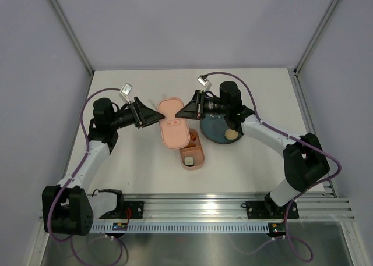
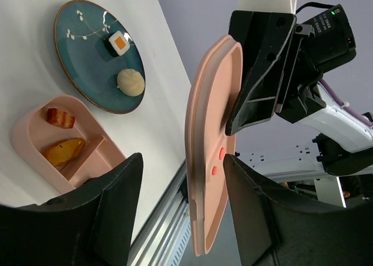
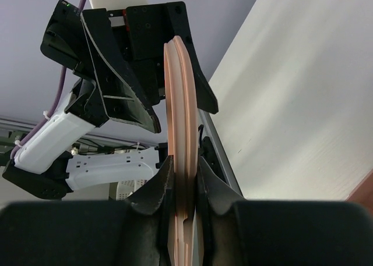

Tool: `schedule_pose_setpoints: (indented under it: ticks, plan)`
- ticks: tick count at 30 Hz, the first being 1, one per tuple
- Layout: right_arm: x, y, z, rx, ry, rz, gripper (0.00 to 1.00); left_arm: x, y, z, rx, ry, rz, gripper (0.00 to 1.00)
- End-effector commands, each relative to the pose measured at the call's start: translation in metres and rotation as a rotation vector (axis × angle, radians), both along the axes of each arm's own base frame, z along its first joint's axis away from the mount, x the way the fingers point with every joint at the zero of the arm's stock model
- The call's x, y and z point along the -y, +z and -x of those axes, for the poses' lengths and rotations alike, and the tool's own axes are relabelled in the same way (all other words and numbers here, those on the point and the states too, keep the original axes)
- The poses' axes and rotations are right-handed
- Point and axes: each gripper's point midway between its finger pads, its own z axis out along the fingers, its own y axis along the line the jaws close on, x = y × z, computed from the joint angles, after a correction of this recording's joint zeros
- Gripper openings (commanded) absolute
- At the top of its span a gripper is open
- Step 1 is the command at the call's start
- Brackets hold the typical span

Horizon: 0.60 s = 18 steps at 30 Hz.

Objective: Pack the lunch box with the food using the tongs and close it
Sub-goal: Close the box lid on the packing box.

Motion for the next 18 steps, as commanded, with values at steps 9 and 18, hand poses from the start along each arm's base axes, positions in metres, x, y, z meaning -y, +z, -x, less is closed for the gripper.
schedule_pose_setpoints:
  ticks: [9,18]
  plan:
    - [-0.013,-0.013,-0.007,-0.044,0.044,-0.052,0.00,0.005,0.026,0.012,0.089,-0.061,0.041,0.32]
    - [-0.015,-0.030,-0.016,-0.108,0.013,0.000,0.24,-0.003,0.018,0.011,0.044,-0.009,-0.068,0.00]
